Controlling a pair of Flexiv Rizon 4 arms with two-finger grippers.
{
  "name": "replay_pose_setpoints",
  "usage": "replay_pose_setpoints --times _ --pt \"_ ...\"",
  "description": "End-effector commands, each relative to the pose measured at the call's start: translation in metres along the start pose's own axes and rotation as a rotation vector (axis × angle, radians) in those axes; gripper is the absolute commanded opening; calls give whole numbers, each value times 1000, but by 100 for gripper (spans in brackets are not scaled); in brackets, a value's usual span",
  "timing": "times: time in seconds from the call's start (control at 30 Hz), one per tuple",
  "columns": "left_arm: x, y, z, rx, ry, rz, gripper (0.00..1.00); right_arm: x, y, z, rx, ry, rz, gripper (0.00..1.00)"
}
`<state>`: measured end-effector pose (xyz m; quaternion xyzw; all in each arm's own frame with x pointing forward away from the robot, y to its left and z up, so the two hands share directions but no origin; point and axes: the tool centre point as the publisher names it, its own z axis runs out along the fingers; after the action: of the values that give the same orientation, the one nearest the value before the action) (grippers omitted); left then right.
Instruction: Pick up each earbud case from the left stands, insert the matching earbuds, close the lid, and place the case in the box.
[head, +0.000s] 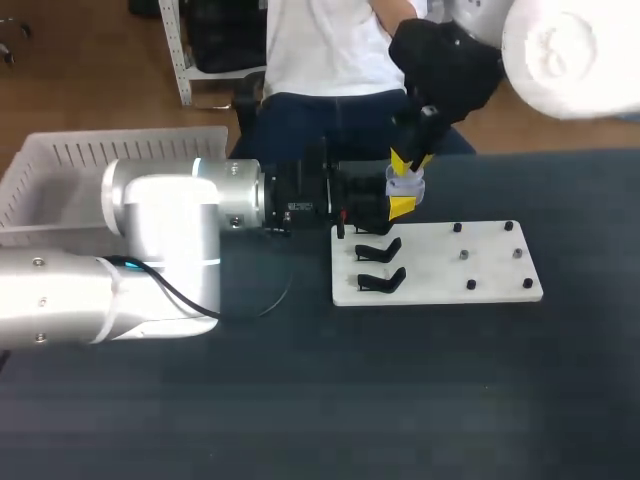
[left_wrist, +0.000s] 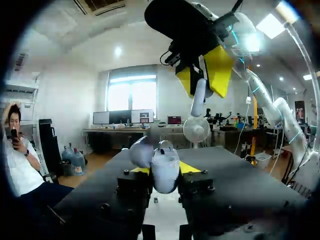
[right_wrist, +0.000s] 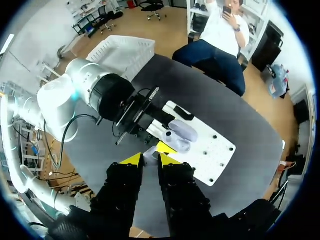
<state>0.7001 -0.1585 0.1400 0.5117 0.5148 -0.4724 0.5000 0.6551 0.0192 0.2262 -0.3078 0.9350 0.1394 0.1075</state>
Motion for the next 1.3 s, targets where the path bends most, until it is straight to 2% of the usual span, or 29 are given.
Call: replay_pose_setpoints --times 0.03,0.27,0.73,1.3 --pt "1 -1 0 -6 -6 4 0 -2 -1 6 3 11 -20 0" --pt "1 -1 0 -6 -6 4 0 -4 -9 18 51 28 -45 0" --pt "1 -1 0 -6 -6 4 0 -9 -22 27 93 38 -28 0" --pt "1 -1 0 -6 -6 4 0 -10 -20 29 97 42 -31 0"
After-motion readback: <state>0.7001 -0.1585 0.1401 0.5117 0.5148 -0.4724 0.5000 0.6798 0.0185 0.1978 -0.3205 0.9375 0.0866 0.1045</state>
